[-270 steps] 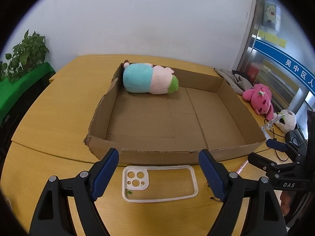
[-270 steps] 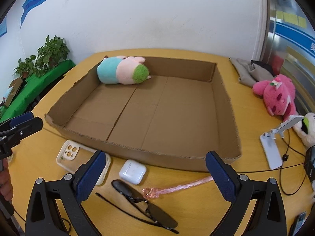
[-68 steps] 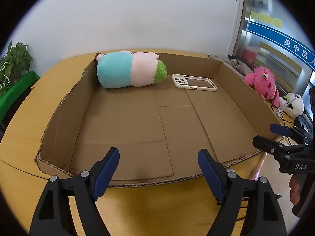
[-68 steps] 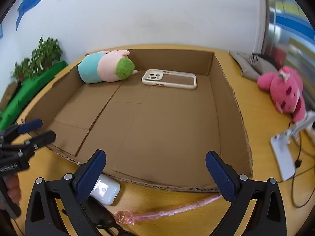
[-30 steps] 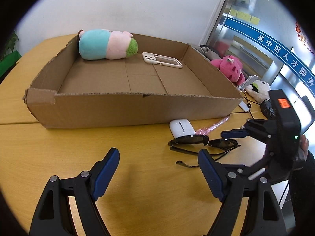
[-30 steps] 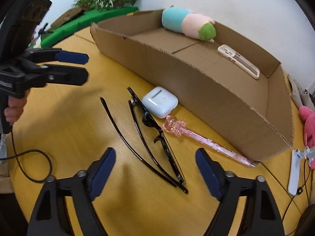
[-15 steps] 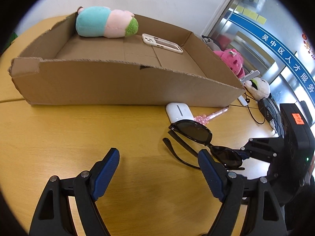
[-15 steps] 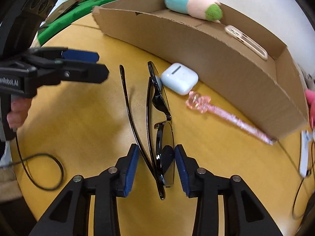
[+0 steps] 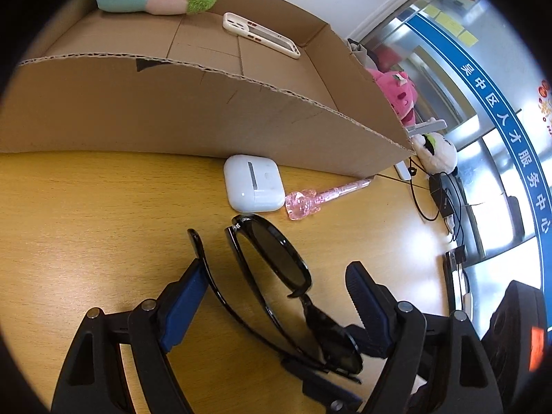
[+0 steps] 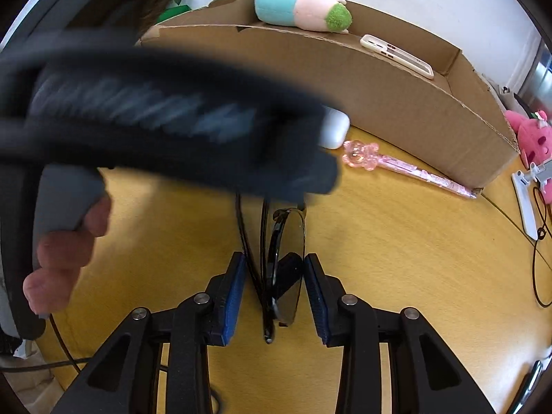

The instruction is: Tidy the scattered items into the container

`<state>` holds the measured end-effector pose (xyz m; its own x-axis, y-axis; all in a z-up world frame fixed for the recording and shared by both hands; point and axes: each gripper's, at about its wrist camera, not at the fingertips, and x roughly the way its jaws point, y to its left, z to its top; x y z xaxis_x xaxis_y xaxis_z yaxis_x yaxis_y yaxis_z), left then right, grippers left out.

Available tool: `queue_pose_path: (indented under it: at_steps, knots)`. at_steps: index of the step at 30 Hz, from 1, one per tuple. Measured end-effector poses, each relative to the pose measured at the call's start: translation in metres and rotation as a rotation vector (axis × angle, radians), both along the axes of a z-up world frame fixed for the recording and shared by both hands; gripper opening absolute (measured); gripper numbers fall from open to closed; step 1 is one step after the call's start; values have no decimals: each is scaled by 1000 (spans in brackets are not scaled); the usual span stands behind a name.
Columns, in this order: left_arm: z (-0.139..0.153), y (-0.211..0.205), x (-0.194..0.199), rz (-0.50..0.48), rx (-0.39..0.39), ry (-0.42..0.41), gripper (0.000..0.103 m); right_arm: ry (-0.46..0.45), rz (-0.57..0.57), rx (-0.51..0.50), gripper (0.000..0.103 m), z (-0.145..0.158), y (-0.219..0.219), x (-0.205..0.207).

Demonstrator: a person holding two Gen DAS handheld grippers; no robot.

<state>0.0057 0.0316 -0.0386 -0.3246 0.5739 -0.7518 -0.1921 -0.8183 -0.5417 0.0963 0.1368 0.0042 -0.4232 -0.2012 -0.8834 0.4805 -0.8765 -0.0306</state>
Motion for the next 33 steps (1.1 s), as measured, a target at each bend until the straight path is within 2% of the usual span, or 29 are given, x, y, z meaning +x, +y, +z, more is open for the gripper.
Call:
queue_pose_path:
  at_steps: [3,5,7,12,21,27,33]
  knots:
    - [0,-1,-2,15,-4,-27,69,14,0,10,36,1,-1,5]
    - [-2,-4,-3,29,1,-49,50,25,4,26,35,2,-4,9]
    - [-5,-6,-3,38,11,-69,42,43,13,51,31,2,-8,15]
    - [-4,-3,-3,37,-16,-69,37,68,34,86,30,4,-17,28]
    - [3,0,-2,36,-49,-59,35,56,8,70,29,7,-12,36]
    - [20,-6,-3,47,-55,-16,35,91,-10,43,29,21,-12,44]
    - [51,-13,-10,55,-79,45,35,141,-9,28,29,45,-21,47]
